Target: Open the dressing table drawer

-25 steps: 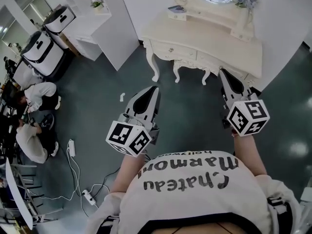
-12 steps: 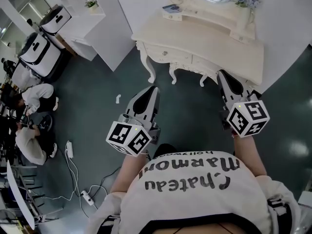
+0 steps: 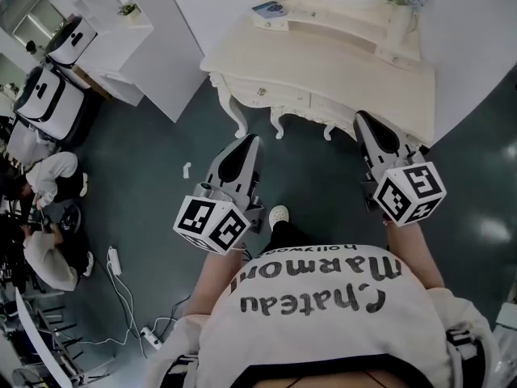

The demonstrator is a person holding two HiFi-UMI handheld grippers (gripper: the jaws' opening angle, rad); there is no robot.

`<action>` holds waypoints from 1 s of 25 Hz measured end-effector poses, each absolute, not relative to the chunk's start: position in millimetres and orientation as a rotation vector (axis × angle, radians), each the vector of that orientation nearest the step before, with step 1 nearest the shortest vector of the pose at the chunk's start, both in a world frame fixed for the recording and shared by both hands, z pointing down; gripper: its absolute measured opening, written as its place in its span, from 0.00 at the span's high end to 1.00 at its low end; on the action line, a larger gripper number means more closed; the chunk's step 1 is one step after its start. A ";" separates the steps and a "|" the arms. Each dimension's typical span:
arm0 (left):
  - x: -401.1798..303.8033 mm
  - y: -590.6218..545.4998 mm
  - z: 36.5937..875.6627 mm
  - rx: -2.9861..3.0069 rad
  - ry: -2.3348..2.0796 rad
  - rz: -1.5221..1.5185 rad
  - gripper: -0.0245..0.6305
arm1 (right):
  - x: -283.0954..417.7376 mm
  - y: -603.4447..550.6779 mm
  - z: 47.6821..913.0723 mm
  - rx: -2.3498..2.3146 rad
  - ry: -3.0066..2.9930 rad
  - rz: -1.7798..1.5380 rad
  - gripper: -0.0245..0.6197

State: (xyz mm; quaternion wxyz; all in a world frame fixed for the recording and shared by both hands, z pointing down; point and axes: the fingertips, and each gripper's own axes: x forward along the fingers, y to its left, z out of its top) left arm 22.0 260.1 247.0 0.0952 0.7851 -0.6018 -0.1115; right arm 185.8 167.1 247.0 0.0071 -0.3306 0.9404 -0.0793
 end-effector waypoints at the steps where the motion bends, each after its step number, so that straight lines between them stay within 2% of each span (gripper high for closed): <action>1: 16.7 251.2 245.8 2.334 -1.779 -0.332 0.93 | 180.6 159.3 247.0 -1.039 2.937 -0.252 0.92; 15: -89.1 126.2 217.9 2.459 -1.707 -0.283 0.93 | 81.6 38.4 227.5 -1.173 2.868 -0.228 0.92; 25: -164.0 89.2 243.7 2.418 -1.700 -0.269 0.93 | 7.2 -1.9 248.1 -1.179 2.889 -0.228 0.92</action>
